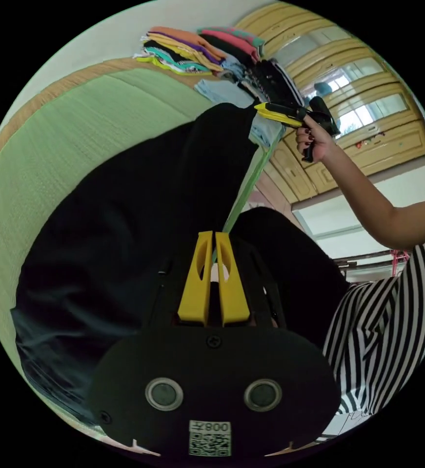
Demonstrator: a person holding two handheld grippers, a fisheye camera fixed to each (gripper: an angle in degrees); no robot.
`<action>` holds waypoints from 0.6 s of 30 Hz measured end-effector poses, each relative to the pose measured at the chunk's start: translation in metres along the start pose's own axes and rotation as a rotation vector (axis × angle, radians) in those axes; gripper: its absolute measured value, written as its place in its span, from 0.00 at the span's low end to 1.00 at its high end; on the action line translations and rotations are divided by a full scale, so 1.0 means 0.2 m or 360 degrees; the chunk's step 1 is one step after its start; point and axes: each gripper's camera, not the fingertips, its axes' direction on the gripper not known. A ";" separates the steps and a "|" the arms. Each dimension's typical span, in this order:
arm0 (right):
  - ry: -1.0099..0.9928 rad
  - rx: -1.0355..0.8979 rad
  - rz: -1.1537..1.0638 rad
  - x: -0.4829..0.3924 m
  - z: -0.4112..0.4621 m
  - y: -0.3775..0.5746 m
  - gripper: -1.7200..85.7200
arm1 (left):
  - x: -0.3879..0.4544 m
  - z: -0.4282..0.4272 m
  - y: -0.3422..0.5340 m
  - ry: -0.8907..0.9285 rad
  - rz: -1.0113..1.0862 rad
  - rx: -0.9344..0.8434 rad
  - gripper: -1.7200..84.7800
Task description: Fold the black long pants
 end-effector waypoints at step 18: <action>-0.0370 0.0049 0.0269 1.01 0.45 0.91 0.04 | 0.72 -0.39 -0.89 -0.0012 0.0202 0.0041 0.09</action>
